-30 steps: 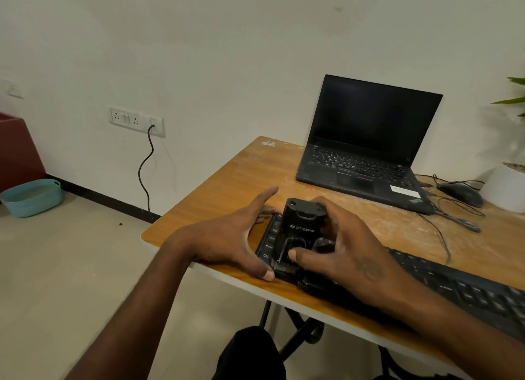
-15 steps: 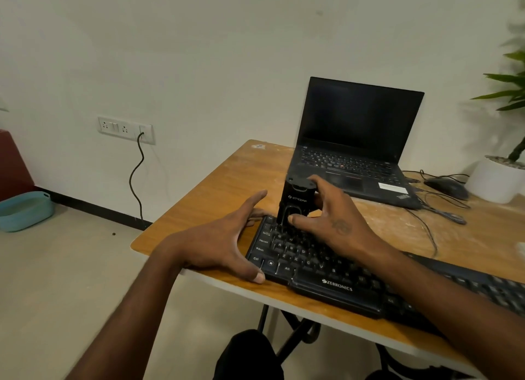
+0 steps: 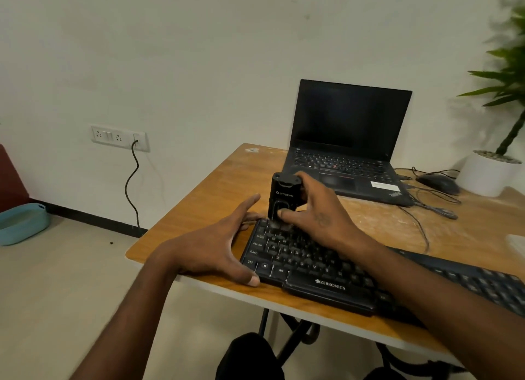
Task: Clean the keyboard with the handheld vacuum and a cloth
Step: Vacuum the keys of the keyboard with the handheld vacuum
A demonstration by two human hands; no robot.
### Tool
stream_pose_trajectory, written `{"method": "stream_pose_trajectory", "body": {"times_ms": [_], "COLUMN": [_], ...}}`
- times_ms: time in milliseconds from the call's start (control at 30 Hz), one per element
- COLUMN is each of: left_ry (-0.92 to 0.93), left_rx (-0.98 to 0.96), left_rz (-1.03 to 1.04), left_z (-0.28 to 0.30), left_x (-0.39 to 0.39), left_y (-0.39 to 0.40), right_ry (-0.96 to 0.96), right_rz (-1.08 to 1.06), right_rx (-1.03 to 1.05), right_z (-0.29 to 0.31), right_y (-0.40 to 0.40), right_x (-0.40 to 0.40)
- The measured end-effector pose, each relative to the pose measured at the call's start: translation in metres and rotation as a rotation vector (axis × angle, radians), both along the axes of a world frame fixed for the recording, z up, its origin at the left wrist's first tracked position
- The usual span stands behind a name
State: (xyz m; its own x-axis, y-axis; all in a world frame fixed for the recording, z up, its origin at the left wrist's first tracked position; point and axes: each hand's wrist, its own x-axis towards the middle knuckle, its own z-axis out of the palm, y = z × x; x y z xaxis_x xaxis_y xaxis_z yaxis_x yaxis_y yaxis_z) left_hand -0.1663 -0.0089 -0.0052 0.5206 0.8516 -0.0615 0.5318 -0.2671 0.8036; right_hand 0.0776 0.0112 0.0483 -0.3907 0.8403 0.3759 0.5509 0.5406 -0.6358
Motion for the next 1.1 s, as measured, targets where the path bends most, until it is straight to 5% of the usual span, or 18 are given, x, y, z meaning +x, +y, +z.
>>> {"method": "stream_pose_trajectory", "body": {"times_ms": [400, 733, 1100], "left_ry": [0.000, 0.017, 0.023], "left_rx": [0.013, -0.014, 0.008], "left_rz": [-0.021, 0.014, 0.016], "left_z": [0.000, 0.003, 0.004], "left_x": [0.001, 0.000, 0.003], "left_y": [-0.001, -0.004, -0.005], "right_ry": [0.130, 0.208, 0.335], "right_rz": [0.188, -0.112, 0.039], "right_rx": [-0.146, -0.076, -0.147], "right_z": [-0.006, -0.010, -0.026], "right_y": [-0.064, -0.020, -0.091], "right_x": [-0.004, -0.001, -0.023]}}
